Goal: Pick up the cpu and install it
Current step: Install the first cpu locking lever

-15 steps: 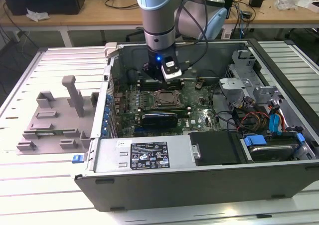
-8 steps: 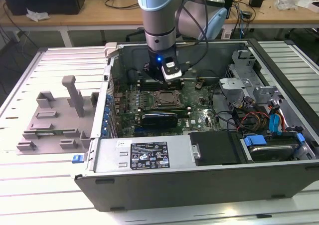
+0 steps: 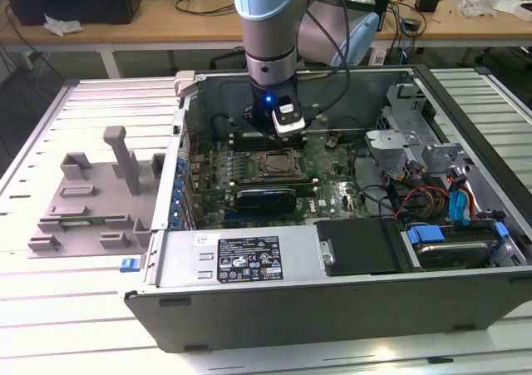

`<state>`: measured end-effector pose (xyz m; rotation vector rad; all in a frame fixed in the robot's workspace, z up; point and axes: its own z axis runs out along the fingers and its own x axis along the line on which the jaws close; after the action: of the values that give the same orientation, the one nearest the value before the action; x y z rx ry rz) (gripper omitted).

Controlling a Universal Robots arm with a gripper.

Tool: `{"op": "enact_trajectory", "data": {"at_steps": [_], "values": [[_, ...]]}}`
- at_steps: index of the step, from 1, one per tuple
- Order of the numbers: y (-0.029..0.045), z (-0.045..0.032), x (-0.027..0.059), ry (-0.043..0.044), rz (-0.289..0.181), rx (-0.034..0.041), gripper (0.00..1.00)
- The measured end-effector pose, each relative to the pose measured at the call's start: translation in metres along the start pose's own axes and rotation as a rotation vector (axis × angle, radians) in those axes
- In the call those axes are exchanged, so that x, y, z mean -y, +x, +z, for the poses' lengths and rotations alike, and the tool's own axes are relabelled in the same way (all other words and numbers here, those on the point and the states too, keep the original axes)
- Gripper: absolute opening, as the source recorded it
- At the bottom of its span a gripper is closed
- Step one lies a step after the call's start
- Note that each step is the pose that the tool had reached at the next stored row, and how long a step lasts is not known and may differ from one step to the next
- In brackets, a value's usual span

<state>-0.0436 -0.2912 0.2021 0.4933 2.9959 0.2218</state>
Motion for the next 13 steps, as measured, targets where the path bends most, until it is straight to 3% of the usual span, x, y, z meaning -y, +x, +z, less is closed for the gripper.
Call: {"op": "enact_trajectory", "data": {"at_steps": [9, 13], "values": [[-0.0004, 0.0035, 0.0016, 0.0022, 0.003, 0.0011, 0.11], [-0.0007, 0.0006, 0.001, 0.0018, 0.003, 0.0014, 0.11]]}}
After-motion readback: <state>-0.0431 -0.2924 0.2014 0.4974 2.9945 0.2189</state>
